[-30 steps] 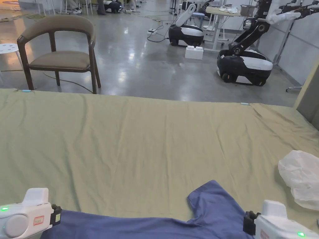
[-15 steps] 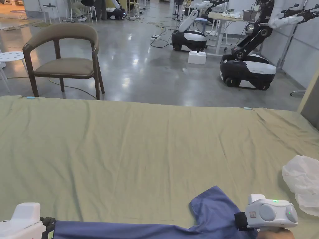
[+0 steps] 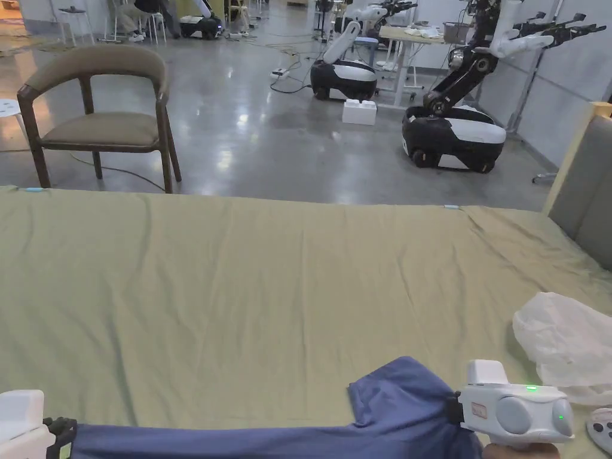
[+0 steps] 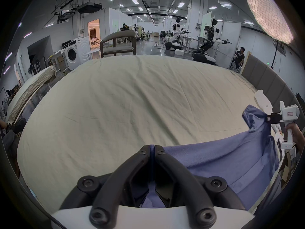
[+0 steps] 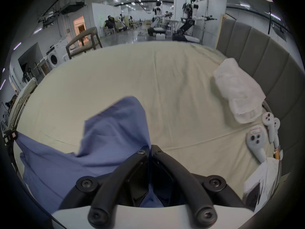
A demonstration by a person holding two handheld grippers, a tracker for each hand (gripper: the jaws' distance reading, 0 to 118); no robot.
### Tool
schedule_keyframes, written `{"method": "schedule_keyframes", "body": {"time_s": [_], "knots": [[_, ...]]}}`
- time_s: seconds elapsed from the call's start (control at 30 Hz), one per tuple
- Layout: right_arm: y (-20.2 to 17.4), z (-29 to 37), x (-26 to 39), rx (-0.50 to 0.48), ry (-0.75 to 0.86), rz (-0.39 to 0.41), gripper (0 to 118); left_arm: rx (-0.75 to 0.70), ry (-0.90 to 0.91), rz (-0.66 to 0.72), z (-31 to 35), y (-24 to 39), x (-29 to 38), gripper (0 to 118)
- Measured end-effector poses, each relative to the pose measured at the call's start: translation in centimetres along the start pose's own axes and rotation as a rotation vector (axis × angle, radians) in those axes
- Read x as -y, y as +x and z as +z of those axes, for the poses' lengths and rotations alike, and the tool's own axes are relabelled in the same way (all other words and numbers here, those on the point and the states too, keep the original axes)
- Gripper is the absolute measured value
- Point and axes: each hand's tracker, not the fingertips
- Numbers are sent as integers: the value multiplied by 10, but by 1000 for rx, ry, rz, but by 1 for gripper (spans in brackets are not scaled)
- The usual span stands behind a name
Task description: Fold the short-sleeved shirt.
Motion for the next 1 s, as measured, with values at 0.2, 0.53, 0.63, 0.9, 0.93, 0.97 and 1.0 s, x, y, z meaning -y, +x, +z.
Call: {"method": "schedule_keyframes", "body": {"time_s": [0.2,0.53,0.63,0.9,0.93,0.97,1.0], "knots": [[4,84,16,-4,85,36,0,37,50,17,31,-15,2,1],[6,165,88,-1,90,71,0,84,89,-39,79,-38,60,1],[5,177,112,27,56,109,0,84,70,-55,87,-42,82,1],[0,171,183,85,-117,187,0,50,-101,-143,96,-30,140,1],[-1,166,190,84,-132,180,0,42,-121,-150,93,-28,143,2],[1,160,196,87,-142,177,0,37,-146,-157,88,-27,146,2],[1,155,200,90,-149,179,0,31,-169,-165,90,-23,151,2]]}}
